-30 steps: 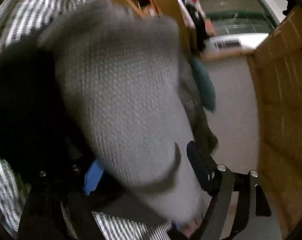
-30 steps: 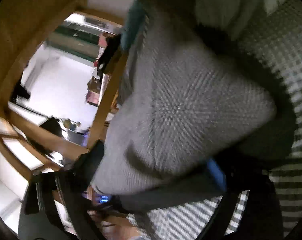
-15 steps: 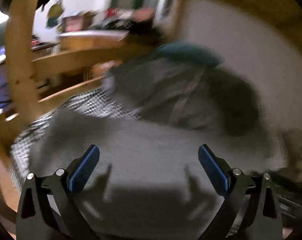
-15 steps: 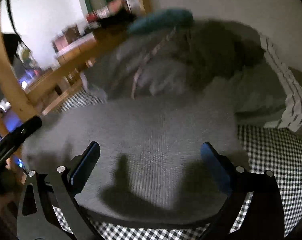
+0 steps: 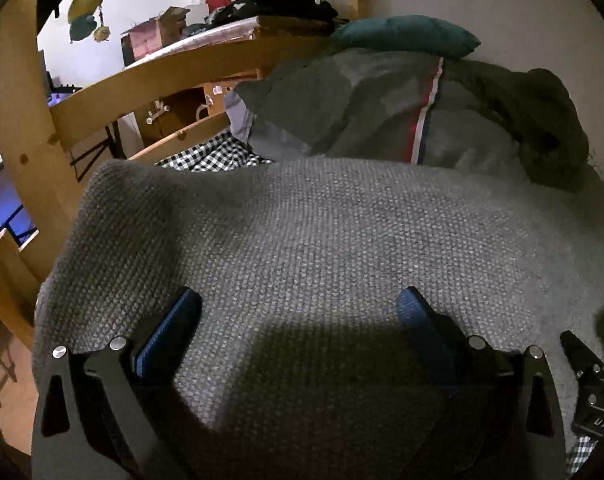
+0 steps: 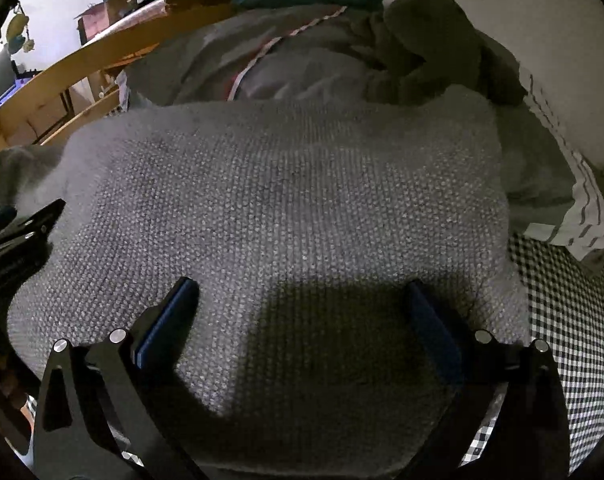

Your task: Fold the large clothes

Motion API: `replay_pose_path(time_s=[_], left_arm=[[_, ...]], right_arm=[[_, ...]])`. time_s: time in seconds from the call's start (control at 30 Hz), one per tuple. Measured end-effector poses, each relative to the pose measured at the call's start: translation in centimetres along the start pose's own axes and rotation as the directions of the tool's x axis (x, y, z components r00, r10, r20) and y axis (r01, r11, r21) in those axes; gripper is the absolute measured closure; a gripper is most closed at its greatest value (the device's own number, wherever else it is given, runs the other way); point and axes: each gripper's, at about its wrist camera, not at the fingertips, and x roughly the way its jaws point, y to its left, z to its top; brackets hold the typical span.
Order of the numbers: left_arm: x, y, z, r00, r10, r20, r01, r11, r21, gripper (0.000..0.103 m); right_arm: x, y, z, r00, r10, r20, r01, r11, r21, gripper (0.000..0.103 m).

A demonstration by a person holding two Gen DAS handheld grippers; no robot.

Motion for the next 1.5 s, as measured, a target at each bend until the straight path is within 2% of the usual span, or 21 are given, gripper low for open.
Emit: replay_pose_path(time_s=[0.07,0.13,0.17,0.2,0.27,0.33,0.4,0.5,0.53,0.63,0.73,0.8,0.93,1.07,1.13,1.27,1.33,1.4,1.5], left_arm=[[-0.2,0.0,0.1,1.000,-0.001,0.000,0.001,1.000,0.010,0.005],[-2.7,0.1,0.0,1.000,-0.014,0.012,0.013,0.998,0.054,0.006],[-4.4,0.3,-0.3,0.998,-0.023,0.054,0.020,0.998,0.055,0.006],[-7.4,0.9,-0.8,0.991,-0.035,0.130,0.030,0.999,0.039,0.006],[-11.6,1.4,-1.6,0.979,-0.101,0.178,0.100,0.995,0.015,0.006],[-15.0,1.5,-2.5,0.979,-0.127,0.161,0.127,0.992,0.013,0.006],[-18.2,1.3,-3.5,0.988,-0.107,0.112,0.105,0.994,0.024,0.006],[-22.4,1.6,-5.3,0.987,-0.157,0.025,0.157,0.988,0.004,0.006],[-23.8,1.8,-6.0,0.987,-0.160,0.020,0.160,0.987,0.007,0.006],[-27.7,2.3,-7.9,0.994,-0.103,0.022,0.103,0.995,0.009,0.006],[-31.4,3.5,-10.3,0.995,-0.091,0.042,0.092,0.995,-0.021,0.006],[-33.5,4.1,-11.9,0.995,-0.083,0.059,0.085,0.996,-0.030,0.006],[-36.5,4.6,-15.2,0.994,-0.106,0.035,0.107,0.994,-0.029,0.006],[-39.6,5.8,-18.7,0.995,-0.093,0.031,0.095,0.994,-0.061,0.006],[-40.8,5.9,-20.1,0.997,-0.078,0.022,0.080,0.995,-0.060,0.006],[-42.7,5.6,-22.3,0.999,-0.031,0.016,0.031,0.999,-0.025,0.006],[-43.2,5.5,-23.1,1.000,-0.030,0.004,0.030,0.999,-0.023,0.006],[-43.8,5.7,-24.2,0.999,-0.040,0.007,0.040,0.998,-0.038,0.006],[-43.6,5.7,-25.4,0.998,-0.051,-0.032,0.050,0.998,-0.034,0.006]], right_arm=[[-1.1,-0.1,0.4,1.000,0.011,0.013,-0.011,1.000,0.001,0.003],[-3.0,-0.4,0.4,1.000,0.019,0.002,-0.019,1.000,0.013,0.003],[-4.9,-0.9,0.2,0.999,0.029,0.013,-0.030,0.999,0.045,0.003],[-6.4,-1.4,0.0,0.999,0.033,0.031,-0.035,0.997,0.067,0.003],[-10.0,-2.3,-0.7,0.996,0.051,0.067,-0.058,0.992,0.109,0.003],[-13.6,-2.4,-1.8,0.994,0.072,0.081,-0.081,0.990,0.117,0.003],[-17.0,-2.1,-3.4,0.993,0.080,0.093,-0.089,0.991,0.103,0.003],[-21.9,-1.6,-6.4,0.989,0.100,0.108,-0.110,0.990,0.088,0.003],[-23.3,-1.4,-7.3,0.988,0.097,0.116,-0.106,0.991,0.075,0.003],[-27.2,-1.0,-10.1,0.988,0.072,0.139,-0.078,0.996,0.038,0.003],[-30.8,-0.9,-13.1,0.984,0.102,0.149,-0.111,0.993,0.051,0.003],[-32.9,-0.5,-15.3,0.985,0.098,0.145,-0.104,0.994,0.039,0.003],[-35.6,0.1,-18.9,0.988,0.097,0.116,-0.102,0.994,0.038,0.003],[-38.0,0.7,-22.3,0.985,0.139,0.098,-0.141,0.990,0.017,0.003],[-39.2,0.9,-23.6,0.987,0.125,0.103,-0.126,0.992,0.003,0.003],[-40.9,0.8,-25.5,0.988,0.125,0.096,-0.126,0.992,0.003,0.003],[-41.2,0.8,-26.0,0.985,0.151,0.083,-0.151,0.988,0.002,0.003],[-41.3,0.7,-26.6,0.986,0.144,0.078,-0.144,0.990,0.000,0.003],[-41.4,0.8,-27.4,0.988,0.140,0.070,-0.140,0.990,-0.011,0.003]])
